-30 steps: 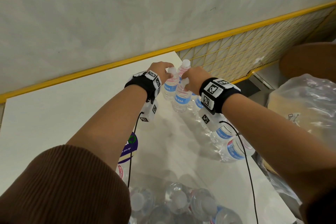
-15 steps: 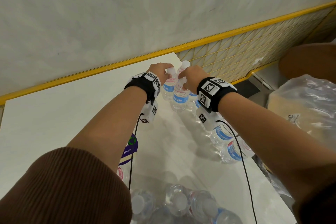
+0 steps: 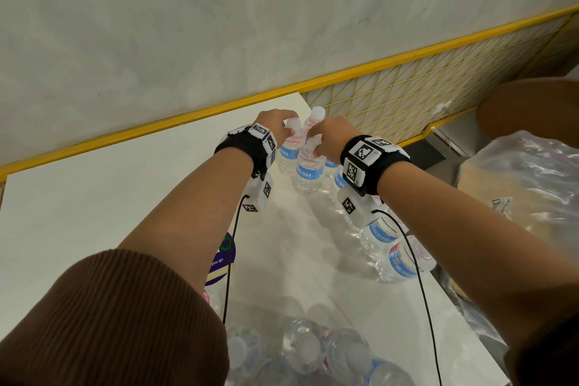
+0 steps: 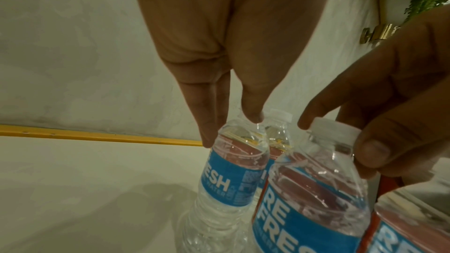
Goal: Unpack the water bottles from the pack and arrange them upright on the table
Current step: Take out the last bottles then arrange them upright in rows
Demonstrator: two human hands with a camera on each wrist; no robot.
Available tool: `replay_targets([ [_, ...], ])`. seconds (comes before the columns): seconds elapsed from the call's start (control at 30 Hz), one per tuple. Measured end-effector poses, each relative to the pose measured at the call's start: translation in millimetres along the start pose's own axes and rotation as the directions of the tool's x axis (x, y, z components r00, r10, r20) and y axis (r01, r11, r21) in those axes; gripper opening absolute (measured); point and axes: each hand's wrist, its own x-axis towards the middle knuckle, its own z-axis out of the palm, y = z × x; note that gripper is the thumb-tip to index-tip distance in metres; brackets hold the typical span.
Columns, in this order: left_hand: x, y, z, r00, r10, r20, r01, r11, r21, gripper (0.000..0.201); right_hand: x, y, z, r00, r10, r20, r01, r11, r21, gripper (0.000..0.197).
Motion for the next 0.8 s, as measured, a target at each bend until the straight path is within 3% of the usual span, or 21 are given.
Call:
replay_targets([
  [0.37, 2, -3, 1, 1.000, -0.014, 0.006, 0.014, 1.000, 0.008, 0.034, 5, -1, 3, 1.000, 0.009, -0.020, -0.009, 1.000, 0.001, 0.042],
  [0.5, -1, -5, 3, 0.999, -0.047, 0.022, 0.046, 0.998, 0.040, 0.054, -13, -5, -4, 1.000, 0.015, -0.011, -0.015, 0.999, 0.034, 0.047],
  [0.63, -17, 10, 5, 0.998, -0.063, 0.029, 0.057, 0.982, 0.178, 0.074, -60, -13, -16, 0.999, -0.029, -0.027, 0.032, 0.994, 0.104, 0.053],
  [0.73, -41, 28, 5, 1.000, -0.011, 0.012, 0.008, 0.971, 0.239, 0.064, -104, -23, -13, 0.985, -0.136, 0.109, 0.128, 0.989, 0.076, 0.038],
  [0.8, -66, 41, 7, 0.991, 0.077, 0.109, -0.105, 0.955, 0.279, 0.051, -137, -31, -7, 0.949, -0.209, 0.237, 0.198, 0.978, 0.070, 0.032],
])
